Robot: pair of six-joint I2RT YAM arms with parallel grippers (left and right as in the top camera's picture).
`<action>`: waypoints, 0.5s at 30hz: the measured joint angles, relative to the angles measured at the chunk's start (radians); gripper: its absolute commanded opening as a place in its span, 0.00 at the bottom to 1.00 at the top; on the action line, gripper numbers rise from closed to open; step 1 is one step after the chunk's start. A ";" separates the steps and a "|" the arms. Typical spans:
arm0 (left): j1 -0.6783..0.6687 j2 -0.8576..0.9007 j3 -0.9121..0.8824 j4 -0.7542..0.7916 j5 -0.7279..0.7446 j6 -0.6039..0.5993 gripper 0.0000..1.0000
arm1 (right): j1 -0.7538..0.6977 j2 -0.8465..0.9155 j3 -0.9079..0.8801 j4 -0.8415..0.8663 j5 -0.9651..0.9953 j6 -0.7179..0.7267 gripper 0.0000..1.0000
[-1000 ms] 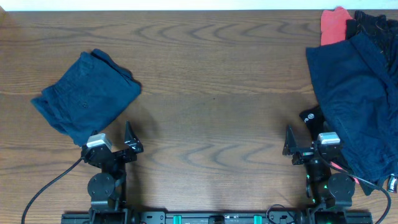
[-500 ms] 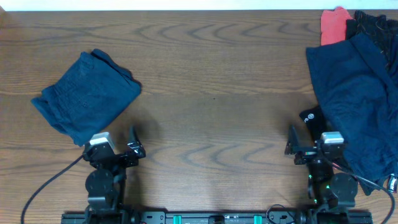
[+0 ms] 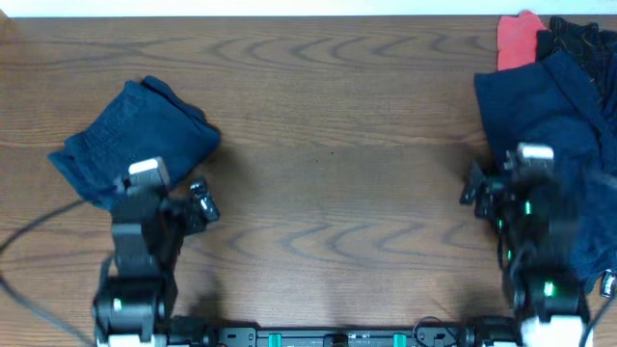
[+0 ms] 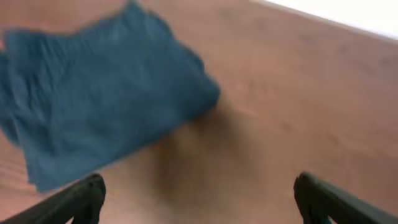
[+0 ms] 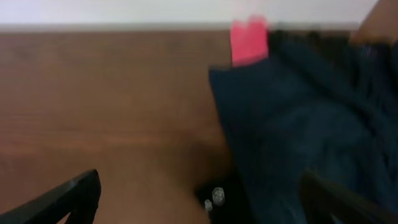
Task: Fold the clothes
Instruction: 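Reach the right gripper into the right pile and grasp the navy shorts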
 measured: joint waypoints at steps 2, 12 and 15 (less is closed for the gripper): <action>0.000 0.084 0.056 -0.037 0.023 0.000 0.98 | -0.015 0.131 0.089 -0.098 0.006 0.000 0.99; 0.000 0.227 0.111 -0.089 0.126 0.000 0.98 | -0.121 0.525 0.230 -0.240 0.041 -0.002 0.92; 0.000 0.231 0.111 -0.094 0.137 0.000 0.98 | -0.164 0.603 0.230 -0.240 0.066 -0.001 0.83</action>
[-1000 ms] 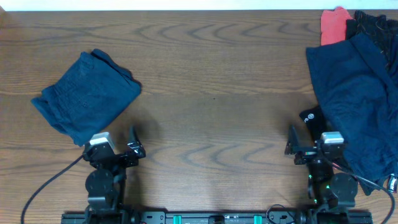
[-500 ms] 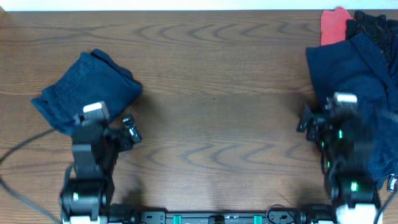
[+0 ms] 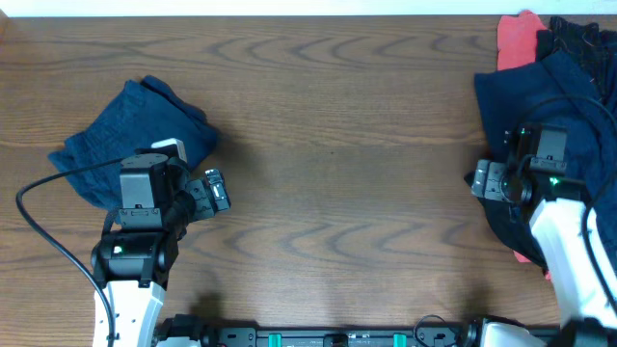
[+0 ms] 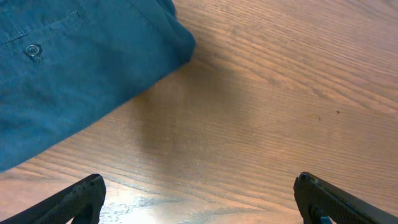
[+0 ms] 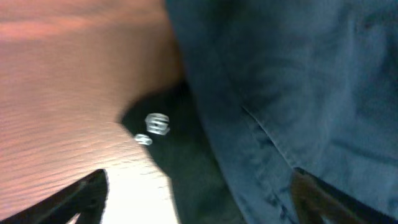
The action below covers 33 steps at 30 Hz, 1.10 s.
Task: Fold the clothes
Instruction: 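Reach the right gripper into the right pile and grasp the navy shorts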
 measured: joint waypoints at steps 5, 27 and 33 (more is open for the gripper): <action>0.000 0.000 0.000 -0.002 0.005 0.000 0.98 | -0.045 0.099 0.000 -0.001 0.040 0.000 0.72; 0.000 0.000 0.000 -0.002 0.009 0.000 0.98 | -0.097 0.151 0.000 -0.005 0.140 0.029 0.39; 0.000 0.000 0.000 -0.002 0.012 0.000 0.98 | -0.097 0.151 0.000 -0.005 0.124 0.032 0.03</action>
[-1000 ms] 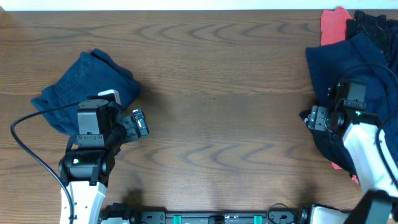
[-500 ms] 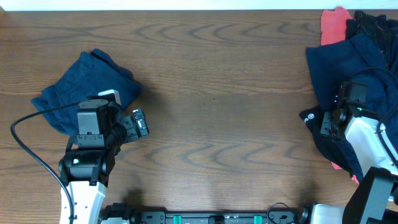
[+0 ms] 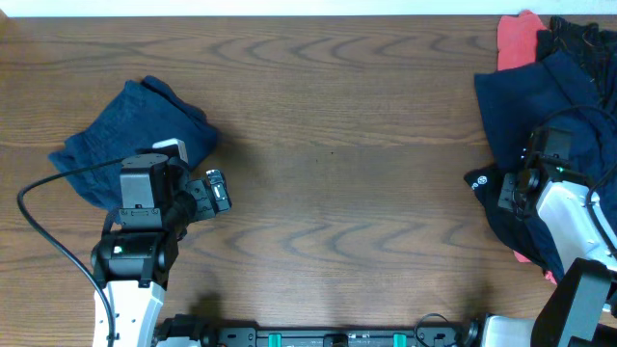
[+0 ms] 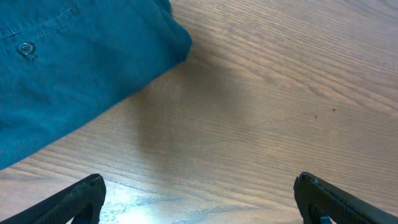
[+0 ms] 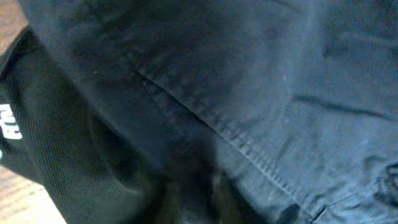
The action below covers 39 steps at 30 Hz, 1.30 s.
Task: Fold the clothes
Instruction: 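Reach the right gripper into the right pile and grasp the navy shorts, then drag the navy shorts leftward onto the open table center with the right gripper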
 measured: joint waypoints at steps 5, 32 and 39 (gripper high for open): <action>0.000 0.000 0.000 0.000 0.000 0.000 0.98 | 0.000 0.000 0.001 0.012 -0.047 0.003 0.01; 0.000 0.000 0.000 0.000 0.006 0.000 0.98 | 0.669 0.041 0.254 0.213 -0.346 0.039 0.01; 0.000 0.001 0.001 -0.001 0.007 0.000 0.98 | 0.848 0.143 0.253 0.543 -0.389 0.088 0.71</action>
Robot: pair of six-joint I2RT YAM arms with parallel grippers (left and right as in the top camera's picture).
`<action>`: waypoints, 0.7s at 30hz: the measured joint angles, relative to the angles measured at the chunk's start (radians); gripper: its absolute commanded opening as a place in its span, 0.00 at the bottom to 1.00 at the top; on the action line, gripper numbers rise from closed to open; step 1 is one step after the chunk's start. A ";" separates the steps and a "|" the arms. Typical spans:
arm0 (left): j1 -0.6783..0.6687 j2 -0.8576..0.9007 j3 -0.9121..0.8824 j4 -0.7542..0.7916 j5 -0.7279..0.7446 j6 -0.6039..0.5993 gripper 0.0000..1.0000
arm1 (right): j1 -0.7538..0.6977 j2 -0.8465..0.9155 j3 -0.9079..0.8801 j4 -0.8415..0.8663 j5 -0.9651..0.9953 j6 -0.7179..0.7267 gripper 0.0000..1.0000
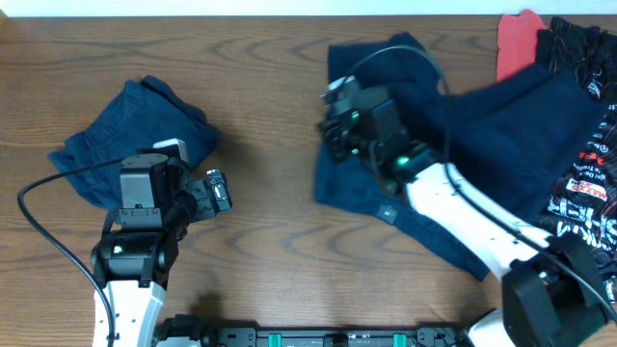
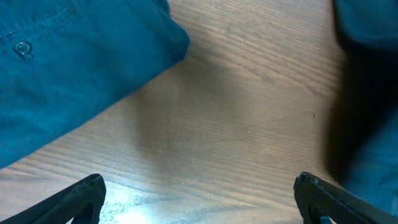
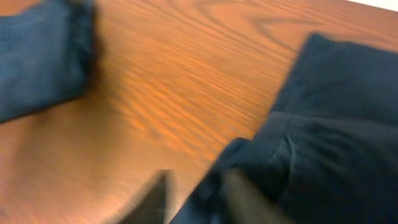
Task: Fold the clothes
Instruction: 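Drag the navy shorts leftward onto the open table center with the right gripper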
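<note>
A dark navy garment [image 1: 453, 116] lies stretched from the right-hand pile to the table's middle. My right gripper [image 1: 335, 120] is at its left end, shut on the cloth's edge. The right wrist view is blurred and shows the two fingers [image 3: 239, 196] close together with the navy garment [image 3: 323, 143] bunched between them. A folded blue garment [image 1: 130, 140] lies at the left. Beside its near right corner my left gripper [image 1: 214, 191] hangs open over bare wood. In its own view the fingers [image 2: 78, 198] stand wide apart, with the folded blue garment [image 2: 68, 68] at upper left.
At the far right lies a pile with a red cloth [image 1: 518, 37] and a black printed garment [image 1: 583, 183]. My right arm [image 1: 463, 207] crosses the table diagonally over the navy cloth. The wooden table [image 1: 260, 251] runs to a pale edge at the back.
My right gripper was down in the pile at the right edge. It is now at the table's middle with the navy garment stretched out behind it. The left arm has not moved.
Both arms began low near the front with jaws open. Then the left gripper stood beside the folded blue garment, where it has stayed, and the right one hung open over the navy cloth. It then pressed into the pile, and now holds that cloth at centre.
</note>
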 measured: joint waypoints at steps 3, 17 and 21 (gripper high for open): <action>0.000 0.000 0.000 0.000 0.000 0.000 0.98 | 0.025 0.012 0.000 0.000 0.003 0.002 0.99; -0.002 0.047 0.001 0.015 0.143 -0.058 0.98 | -0.351 -0.230 -0.003 -0.480 0.164 -0.039 0.99; -0.036 0.137 0.001 0.032 0.189 -0.084 0.98 | -0.467 -0.294 -0.002 -0.574 0.185 -0.039 0.99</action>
